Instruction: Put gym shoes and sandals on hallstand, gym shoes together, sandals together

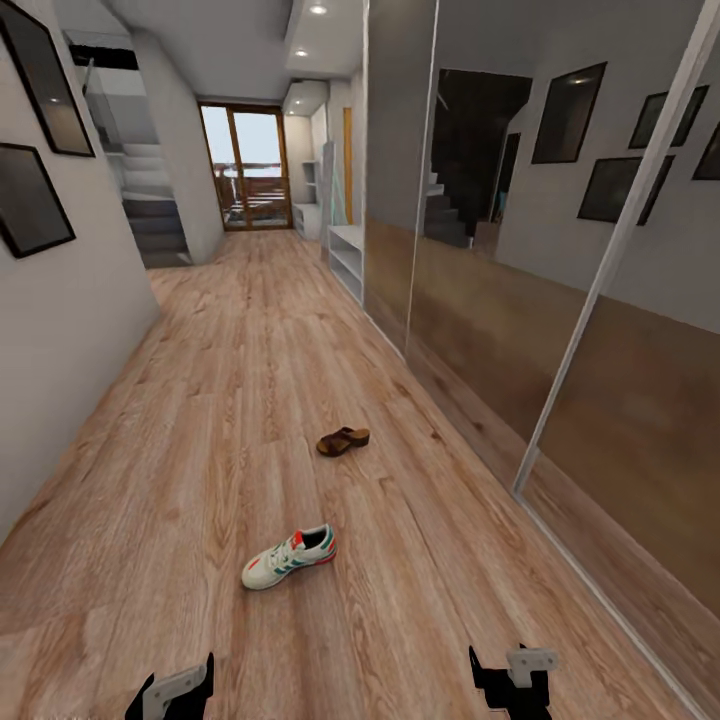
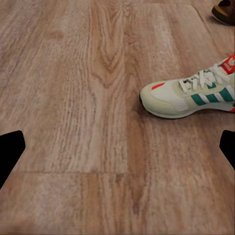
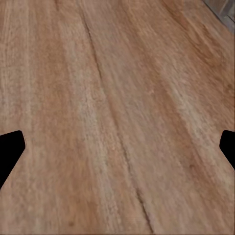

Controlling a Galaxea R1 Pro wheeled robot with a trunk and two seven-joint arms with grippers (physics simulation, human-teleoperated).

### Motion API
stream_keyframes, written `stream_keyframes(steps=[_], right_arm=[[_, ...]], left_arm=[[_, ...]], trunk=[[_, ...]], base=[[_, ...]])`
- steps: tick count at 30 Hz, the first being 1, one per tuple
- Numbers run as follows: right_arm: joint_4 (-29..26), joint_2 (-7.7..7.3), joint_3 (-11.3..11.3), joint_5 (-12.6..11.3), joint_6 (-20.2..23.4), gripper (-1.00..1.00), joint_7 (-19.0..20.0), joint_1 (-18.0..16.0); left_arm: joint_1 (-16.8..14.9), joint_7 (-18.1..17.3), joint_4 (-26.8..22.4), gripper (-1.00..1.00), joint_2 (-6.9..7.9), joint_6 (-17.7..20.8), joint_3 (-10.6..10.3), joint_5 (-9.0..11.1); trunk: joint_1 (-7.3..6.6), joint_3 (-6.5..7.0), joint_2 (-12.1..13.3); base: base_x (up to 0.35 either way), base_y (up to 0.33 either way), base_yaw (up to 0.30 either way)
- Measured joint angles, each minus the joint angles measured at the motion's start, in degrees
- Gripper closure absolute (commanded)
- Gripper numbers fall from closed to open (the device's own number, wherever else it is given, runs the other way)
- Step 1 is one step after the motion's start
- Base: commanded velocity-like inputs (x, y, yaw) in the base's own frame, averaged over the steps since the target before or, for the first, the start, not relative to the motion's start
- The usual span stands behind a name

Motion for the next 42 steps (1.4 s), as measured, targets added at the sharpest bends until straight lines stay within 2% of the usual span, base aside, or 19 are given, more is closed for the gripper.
stream_keyframes(steps=[13,34,42], right_arm=[[0.00,0.00,0.00,0.00,-0.01,-1.00,0.00,0.00],[0.00,0.00,0.00,0.00,-0.01,-1.00,0.00,0.00],[0.00,0.00,0.00,0.00,-0.01,-1.00,0.00,0.00]], left_arm=[[0.00,0.00,0.00,-1.00,0.00,0.00,0.00,0.01],[0.00,0.00,0.00,-1.00,0.00,0.00,0.00,0.01],[0.01,0.00,0.00,-1.00,0.01,0.00,0.06,0.08]], trunk=[[0.00,0.00,0.00],[0.01,0.00,0.00],[-0.01,0.00,0.00]], base=[[0.118,-0.248,0.277],[0.013,-0.273,0.277],[0.124,-0.264,0.277]])
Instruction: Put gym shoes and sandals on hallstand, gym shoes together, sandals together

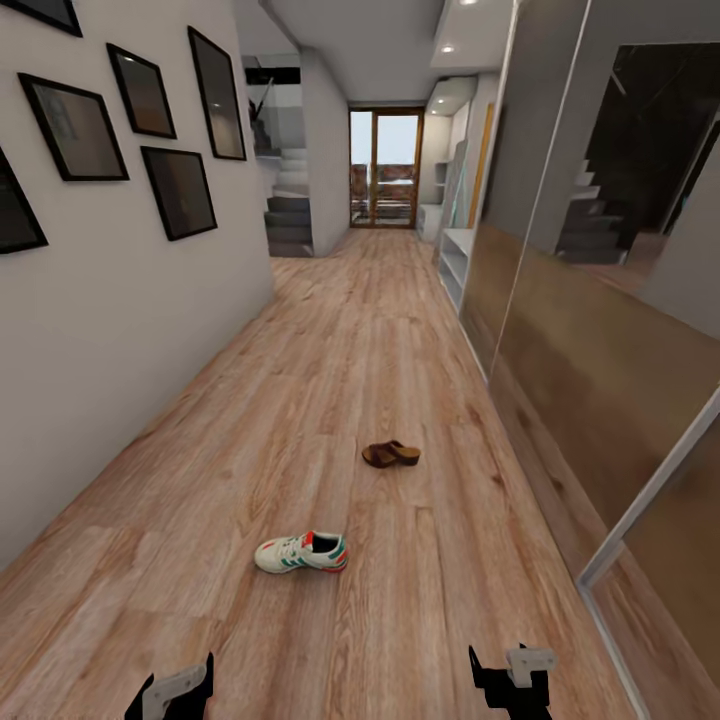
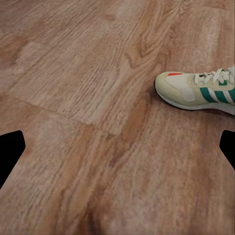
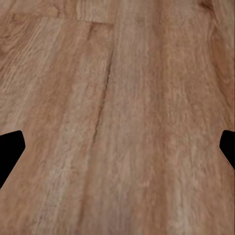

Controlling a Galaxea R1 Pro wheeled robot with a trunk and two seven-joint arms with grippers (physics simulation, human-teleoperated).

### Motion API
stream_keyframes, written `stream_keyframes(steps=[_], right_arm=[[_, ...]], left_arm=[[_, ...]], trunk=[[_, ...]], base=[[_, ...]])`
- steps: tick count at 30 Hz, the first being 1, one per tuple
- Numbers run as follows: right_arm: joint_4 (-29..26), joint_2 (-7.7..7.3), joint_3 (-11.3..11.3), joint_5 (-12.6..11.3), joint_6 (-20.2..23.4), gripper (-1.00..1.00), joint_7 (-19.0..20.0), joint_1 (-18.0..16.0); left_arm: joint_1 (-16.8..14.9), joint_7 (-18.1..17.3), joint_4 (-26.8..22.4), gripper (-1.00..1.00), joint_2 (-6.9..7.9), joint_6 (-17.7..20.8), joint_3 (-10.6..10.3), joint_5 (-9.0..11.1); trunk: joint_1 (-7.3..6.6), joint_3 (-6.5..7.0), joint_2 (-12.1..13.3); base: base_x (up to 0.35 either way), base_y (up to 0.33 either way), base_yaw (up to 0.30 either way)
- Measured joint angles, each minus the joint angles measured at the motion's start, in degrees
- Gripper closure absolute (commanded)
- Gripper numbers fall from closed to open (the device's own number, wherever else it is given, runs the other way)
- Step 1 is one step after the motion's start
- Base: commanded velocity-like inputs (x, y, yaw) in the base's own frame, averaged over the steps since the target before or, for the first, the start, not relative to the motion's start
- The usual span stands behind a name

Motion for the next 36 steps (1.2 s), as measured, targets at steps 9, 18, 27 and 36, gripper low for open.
stream_keyframes(steps=[9,18,27,36], right_arm=[[0.00,0.00,0.00,0.00,0.01,-1.00,0.00,0.00],[0.00,0.01,0.00,0.00,0.02,-1.00,0.00,0.01],[0.00,0.01,0.00,0.00,0.02,-1.00,0.00,0.00],[-0.01,0.00,-0.02,-0.07,0.02,-1.00,-0.03,0.01]], left_arm=[[0.00,0.00,-0.02,-1.00,0.00,0.00,0.02,0.02],[0.01,0.00,-0.02,-1.00,0.03,-0.01,0.03,0.02],[0.01,0.00,-0.02,-1.00,0.03,-0.01,0.03,-0.02],[0.03,0.00,-0.01,-1.00,0.00,-0.01,0.03,-0.03]], trunk=[[0.01,0.00,0.00],[0.02,0.00,0.00],[0.02,0.00,0.00],[0.02,0.00,0.00]], base=[[0.145,-0.161,0.277],[0.032,-0.028,0.277],[0.004,-0.004,0.277],[0.000,0.000,0.177]])
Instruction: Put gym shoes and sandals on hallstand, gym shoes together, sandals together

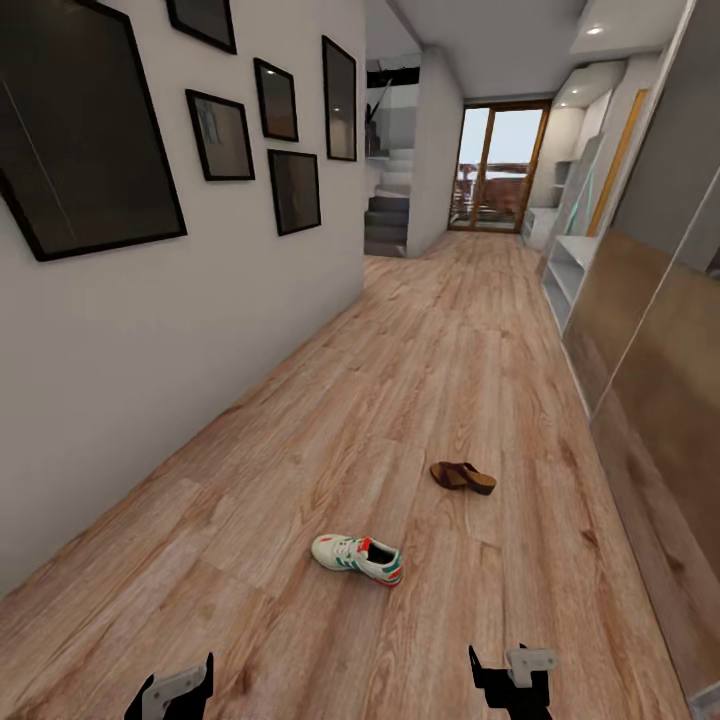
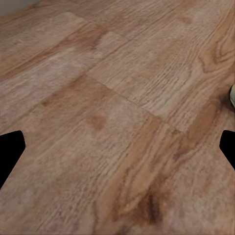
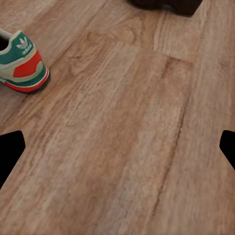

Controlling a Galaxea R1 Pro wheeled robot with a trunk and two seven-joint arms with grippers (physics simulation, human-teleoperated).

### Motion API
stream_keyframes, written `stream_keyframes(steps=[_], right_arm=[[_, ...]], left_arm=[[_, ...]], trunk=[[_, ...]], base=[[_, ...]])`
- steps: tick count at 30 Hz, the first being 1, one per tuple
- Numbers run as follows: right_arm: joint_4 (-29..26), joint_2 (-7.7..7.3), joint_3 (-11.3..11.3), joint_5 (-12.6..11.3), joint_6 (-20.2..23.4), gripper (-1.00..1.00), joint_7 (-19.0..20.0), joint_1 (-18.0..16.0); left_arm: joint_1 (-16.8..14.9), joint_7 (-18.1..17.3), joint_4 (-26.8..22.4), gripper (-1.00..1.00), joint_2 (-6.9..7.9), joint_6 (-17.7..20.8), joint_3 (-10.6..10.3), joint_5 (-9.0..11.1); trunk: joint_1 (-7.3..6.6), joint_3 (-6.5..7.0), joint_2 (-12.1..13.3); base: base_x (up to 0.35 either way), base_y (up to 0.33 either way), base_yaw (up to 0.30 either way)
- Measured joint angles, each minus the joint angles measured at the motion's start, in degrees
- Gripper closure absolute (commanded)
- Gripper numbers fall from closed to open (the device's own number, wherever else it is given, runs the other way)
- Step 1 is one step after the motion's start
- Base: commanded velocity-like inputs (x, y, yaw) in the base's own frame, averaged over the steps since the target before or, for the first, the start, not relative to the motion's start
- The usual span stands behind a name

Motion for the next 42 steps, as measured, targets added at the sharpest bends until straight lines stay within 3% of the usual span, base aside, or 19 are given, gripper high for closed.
stream_keyframes(steps=[42], right_arm=[[-0.15,-0.59,0.03,0.27,-0.09,-1.00,0.19,0.00]], left_arm=[[-0.04,0.00,0.03,-1.00,-0.01,0.00,0.01,-0.06]], trunk=[[0.00,0.00,0.00]], base=[[0.000,0.000,0.007]])
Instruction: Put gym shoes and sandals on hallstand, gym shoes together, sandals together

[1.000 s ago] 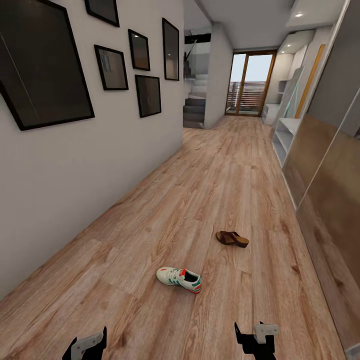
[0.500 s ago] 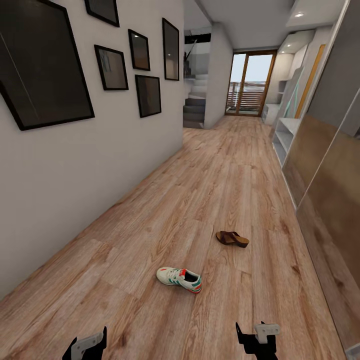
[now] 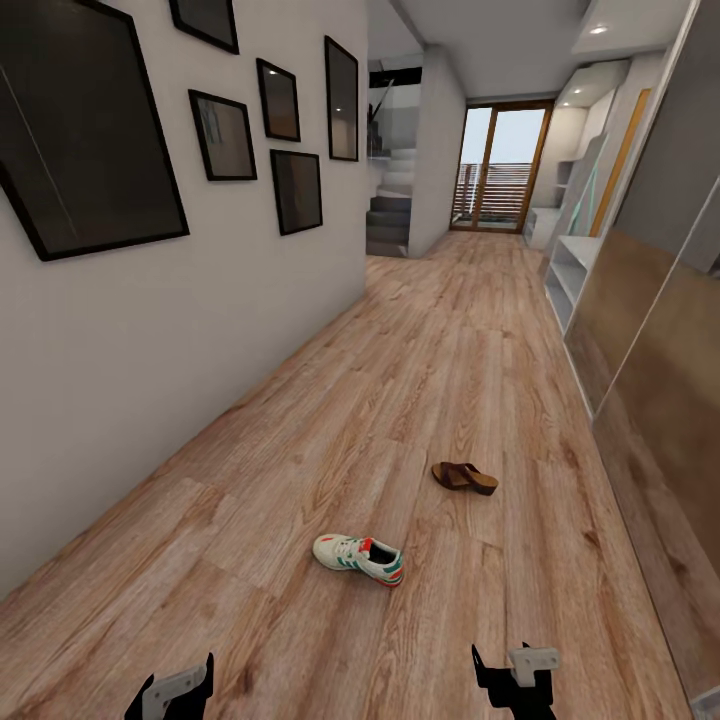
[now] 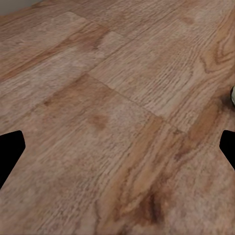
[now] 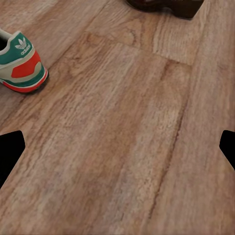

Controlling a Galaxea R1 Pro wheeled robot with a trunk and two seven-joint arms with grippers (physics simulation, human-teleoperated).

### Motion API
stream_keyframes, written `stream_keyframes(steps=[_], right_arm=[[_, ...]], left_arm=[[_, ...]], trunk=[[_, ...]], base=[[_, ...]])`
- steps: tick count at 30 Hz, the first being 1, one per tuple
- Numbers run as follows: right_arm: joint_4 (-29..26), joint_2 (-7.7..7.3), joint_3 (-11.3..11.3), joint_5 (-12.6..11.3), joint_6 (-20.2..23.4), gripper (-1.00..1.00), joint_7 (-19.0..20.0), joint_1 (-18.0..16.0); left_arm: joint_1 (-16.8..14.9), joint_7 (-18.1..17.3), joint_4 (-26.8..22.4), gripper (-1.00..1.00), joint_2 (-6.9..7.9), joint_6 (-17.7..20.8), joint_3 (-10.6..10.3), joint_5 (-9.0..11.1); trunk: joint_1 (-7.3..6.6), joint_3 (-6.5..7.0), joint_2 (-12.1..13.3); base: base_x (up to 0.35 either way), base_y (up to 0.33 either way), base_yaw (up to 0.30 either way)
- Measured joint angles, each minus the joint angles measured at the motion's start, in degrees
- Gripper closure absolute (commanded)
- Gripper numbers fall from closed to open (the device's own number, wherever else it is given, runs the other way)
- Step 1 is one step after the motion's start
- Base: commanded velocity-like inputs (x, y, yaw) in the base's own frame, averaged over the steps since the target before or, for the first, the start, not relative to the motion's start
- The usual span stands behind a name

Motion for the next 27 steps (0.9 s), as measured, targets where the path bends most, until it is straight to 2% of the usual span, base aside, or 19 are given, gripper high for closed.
stream_keyframes(steps=[9,21,27], right_arm=[[0.04,0.28,-0.01,-0.11,0.00,-1.00,-0.10,0.00],[0.05,0.48,-0.09,-0.27,0.00,-1.00,-0.23,0.00],[0.06,0.50,-0.09,-0.28,-0.01,-1.00,-0.24,-0.01]], left_arm=[[-0.01,0.00,-0.01,-1.00,0.00,0.00,0.00,0.00],[-0.01,0.00,-0.02,-1.00,0.00,0.00,-0.01,0.02],[0.00,0.00,-0.02,-1.00,0.00,0.01,-0.01,0.03]], trunk=[[-0.02,0.00,0.00],[-0.03,0.00,0.00],[-0.03,0.00,0.00]], base=[[0.072,0.000,0.000],[0.298,-0.008,0.005],[0.303,-0.107,0.156]])
